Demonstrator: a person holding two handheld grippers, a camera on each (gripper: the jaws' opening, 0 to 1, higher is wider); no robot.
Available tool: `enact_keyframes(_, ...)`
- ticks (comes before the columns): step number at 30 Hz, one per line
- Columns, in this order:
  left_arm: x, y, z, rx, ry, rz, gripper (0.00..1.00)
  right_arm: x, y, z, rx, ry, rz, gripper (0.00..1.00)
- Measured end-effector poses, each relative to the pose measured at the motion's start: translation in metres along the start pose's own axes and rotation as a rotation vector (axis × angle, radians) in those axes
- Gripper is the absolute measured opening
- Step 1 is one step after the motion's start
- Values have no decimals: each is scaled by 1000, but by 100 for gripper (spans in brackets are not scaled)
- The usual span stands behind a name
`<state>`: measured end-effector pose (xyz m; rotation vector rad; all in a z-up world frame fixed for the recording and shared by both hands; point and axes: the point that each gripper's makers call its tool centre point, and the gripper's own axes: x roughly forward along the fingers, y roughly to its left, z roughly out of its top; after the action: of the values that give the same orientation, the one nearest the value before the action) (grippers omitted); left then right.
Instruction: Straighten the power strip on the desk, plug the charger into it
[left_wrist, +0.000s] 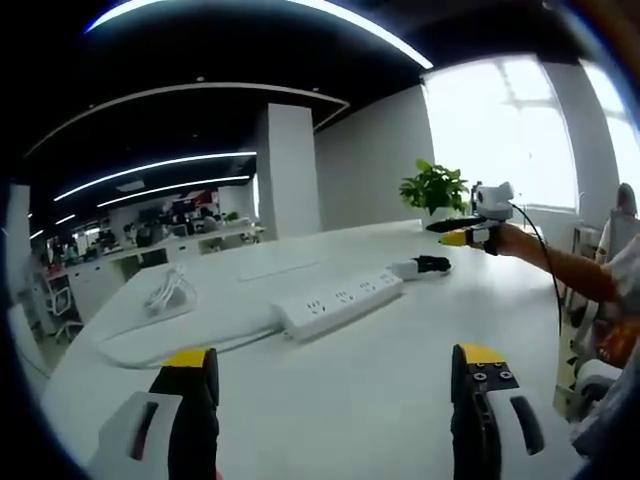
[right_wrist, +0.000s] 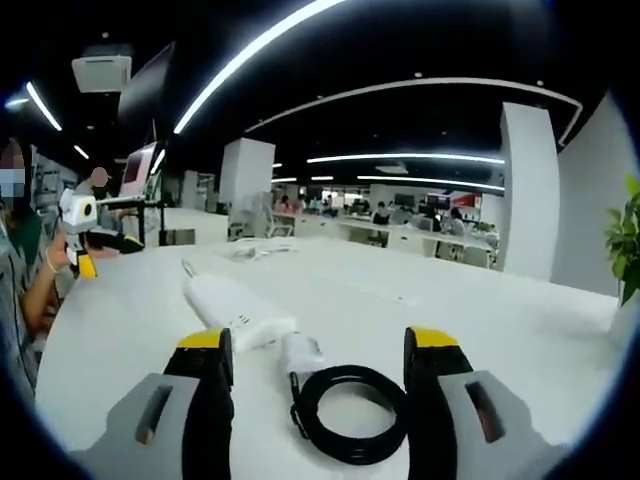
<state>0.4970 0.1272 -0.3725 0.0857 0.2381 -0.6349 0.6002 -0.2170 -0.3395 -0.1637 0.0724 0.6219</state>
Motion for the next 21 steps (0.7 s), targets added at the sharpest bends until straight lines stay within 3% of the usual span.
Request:
enact_keyframes(7,1,0,1,0,-3,-4,98,2,1,-10,-20,79,30,54)
enact_keyframes(21,-2,2,-1,-6,-3,-1,98,4,4,-36,-54,314,114,48)
